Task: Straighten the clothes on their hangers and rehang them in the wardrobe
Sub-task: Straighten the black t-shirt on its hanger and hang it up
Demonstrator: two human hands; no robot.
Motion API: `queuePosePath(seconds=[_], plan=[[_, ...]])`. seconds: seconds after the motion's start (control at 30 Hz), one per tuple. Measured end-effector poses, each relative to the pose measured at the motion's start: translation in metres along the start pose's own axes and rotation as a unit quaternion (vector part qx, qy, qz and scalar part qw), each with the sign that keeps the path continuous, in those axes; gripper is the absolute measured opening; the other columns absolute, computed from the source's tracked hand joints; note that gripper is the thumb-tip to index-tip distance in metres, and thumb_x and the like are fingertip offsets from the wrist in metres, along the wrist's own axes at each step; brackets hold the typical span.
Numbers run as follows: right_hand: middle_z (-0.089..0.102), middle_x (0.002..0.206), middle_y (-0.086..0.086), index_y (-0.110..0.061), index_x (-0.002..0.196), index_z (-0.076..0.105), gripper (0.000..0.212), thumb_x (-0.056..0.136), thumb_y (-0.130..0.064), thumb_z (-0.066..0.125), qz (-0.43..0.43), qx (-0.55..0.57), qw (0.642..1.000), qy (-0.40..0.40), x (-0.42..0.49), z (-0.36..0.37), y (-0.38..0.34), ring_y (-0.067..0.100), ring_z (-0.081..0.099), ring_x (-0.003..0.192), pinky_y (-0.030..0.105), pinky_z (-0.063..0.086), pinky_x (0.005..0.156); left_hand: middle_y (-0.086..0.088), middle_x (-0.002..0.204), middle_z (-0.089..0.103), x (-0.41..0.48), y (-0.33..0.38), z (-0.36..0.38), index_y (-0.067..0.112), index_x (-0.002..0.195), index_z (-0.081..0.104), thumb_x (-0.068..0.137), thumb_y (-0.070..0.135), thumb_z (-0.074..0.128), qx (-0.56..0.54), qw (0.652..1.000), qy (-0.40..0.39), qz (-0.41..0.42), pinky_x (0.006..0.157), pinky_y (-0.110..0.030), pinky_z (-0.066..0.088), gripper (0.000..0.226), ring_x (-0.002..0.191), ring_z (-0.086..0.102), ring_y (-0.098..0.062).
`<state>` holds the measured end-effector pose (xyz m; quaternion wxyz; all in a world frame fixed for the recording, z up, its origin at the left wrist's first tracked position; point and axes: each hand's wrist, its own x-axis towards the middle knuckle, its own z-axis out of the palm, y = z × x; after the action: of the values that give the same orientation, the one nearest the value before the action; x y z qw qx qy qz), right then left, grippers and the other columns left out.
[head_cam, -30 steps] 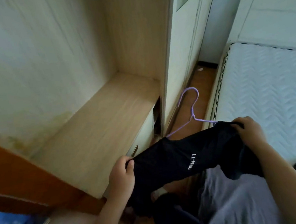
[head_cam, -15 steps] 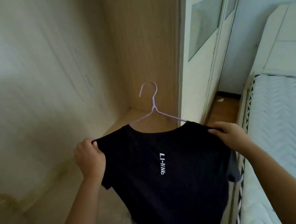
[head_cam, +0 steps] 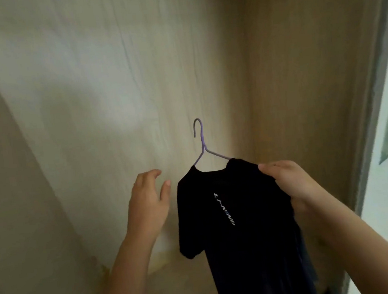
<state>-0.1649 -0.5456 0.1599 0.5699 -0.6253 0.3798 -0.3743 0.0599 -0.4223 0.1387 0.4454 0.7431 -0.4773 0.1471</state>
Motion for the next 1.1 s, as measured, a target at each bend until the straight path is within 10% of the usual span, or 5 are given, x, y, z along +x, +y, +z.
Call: queuePosePath(seconds=[0.6,0.77,0.97,1.1], plan=[[0.047,0.028,-0.007,-0.017,0.053,0.050,0.039,0.093,-0.021,0.051,-0.243,0.180,0.953,0.005,-0.003,0.099,-0.178,0.000,0.045,0.026,0.009,0.031,0.031,0.006,0.096,0.062,0.035,0.024,-0.165,0.016,0.106,0.061,0.088,0.025,0.054,0.018,0.980,0.199,0.023,0.071,-0.024,0.037,0.021,0.086,0.057,-0.009],[0.047,0.038,-0.004,-0.011,0.054,0.047,0.038,0.091,-0.017,0.052,-0.272,0.181,0.945,-0.009,0.008,0.128,-0.211,0.007,0.045,0.036,0.012,0.033,0.038,0.006,0.085,0.062,0.028,0.000,-0.167,0.025,0.093,0.057,0.085,0.014,0.059,-0.031,0.977,0.207,-0.044,0.066,-0.011,0.038,0.014,0.083,0.061,-0.013],[0.040,0.063,0.009,-0.011,0.075,0.052,0.017,0.089,-0.021,0.052,-0.306,0.162,0.938,-0.026,0.017,0.158,-0.235,0.021,0.039,0.059,0.027,0.033,0.053,0.017,0.081,0.062,0.028,-0.006,-0.171,0.042,0.078,0.050,0.084,0.016,0.060,-0.046,0.973,0.220,-0.052,0.074,-0.028,0.044,0.029,0.075,0.061,-0.003],[0.032,0.056,0.005,-0.015,0.055,0.034,0.036,0.087,-0.019,0.051,-0.286,0.160,0.944,-0.041,0.020,0.185,-0.244,0.019,0.033,0.054,0.027,0.028,0.051,0.014,0.083,0.063,0.027,-0.009,-0.169,0.041,0.079,0.050,0.085,0.016,0.059,-0.057,0.973,0.215,-0.058,0.075,-0.028,0.044,0.027,0.079,0.061,-0.003]])
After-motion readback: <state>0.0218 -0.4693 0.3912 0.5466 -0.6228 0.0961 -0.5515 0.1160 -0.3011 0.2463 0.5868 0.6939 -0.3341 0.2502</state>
